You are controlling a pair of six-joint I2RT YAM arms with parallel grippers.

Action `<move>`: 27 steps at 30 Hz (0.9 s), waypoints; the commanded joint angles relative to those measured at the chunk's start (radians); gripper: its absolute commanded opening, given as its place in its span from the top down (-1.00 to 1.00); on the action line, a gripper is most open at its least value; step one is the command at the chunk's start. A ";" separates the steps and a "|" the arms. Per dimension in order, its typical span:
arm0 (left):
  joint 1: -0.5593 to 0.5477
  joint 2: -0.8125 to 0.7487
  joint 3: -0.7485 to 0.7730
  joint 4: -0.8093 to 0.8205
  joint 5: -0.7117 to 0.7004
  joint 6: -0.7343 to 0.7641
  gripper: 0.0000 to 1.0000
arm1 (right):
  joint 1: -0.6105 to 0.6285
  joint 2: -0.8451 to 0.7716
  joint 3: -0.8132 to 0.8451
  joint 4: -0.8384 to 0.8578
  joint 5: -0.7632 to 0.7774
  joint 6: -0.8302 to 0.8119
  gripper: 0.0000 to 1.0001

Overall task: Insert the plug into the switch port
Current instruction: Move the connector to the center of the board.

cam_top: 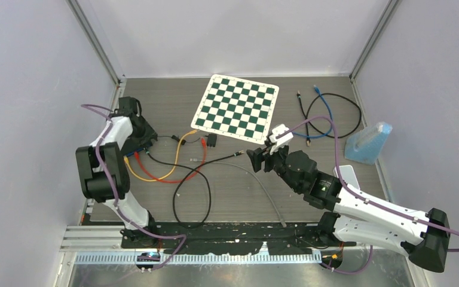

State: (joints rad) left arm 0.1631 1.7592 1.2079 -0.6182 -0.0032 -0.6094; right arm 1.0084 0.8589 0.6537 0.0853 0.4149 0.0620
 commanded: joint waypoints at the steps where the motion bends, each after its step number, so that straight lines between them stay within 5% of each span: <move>1: -0.018 -0.178 -0.048 0.050 0.122 0.048 0.11 | 0.004 0.015 0.035 -0.142 0.074 0.182 -0.46; 8: -0.111 -0.342 -0.074 -0.049 0.233 0.156 -0.18 | 0.003 0.053 -0.046 -0.312 -0.035 0.340 -0.36; 9: -0.133 -0.362 -0.076 -0.065 0.249 0.171 -0.42 | 0.004 0.066 -0.054 -0.314 -0.033 0.344 -0.34; 10: -0.150 -0.380 -0.075 -0.089 0.270 0.189 -0.94 | 0.004 0.086 -0.066 -0.315 -0.032 0.354 -0.27; 11: -0.190 -0.399 -0.073 -0.115 0.279 0.212 -0.98 | 0.004 0.099 -0.071 -0.314 -0.035 0.356 -0.22; 16: -0.278 -0.552 -0.149 -0.150 0.290 0.260 -0.99 | 0.004 0.237 -0.058 -0.295 -0.127 0.329 -0.09; 27: -0.298 -0.847 -0.435 -0.038 0.296 0.233 -0.99 | 0.002 0.494 0.022 -0.254 -0.014 0.179 0.13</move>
State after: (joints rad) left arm -0.1337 0.9527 0.7967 -0.7162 0.2764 -0.3634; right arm 1.0084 1.2892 0.6033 -0.2173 0.3584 0.3073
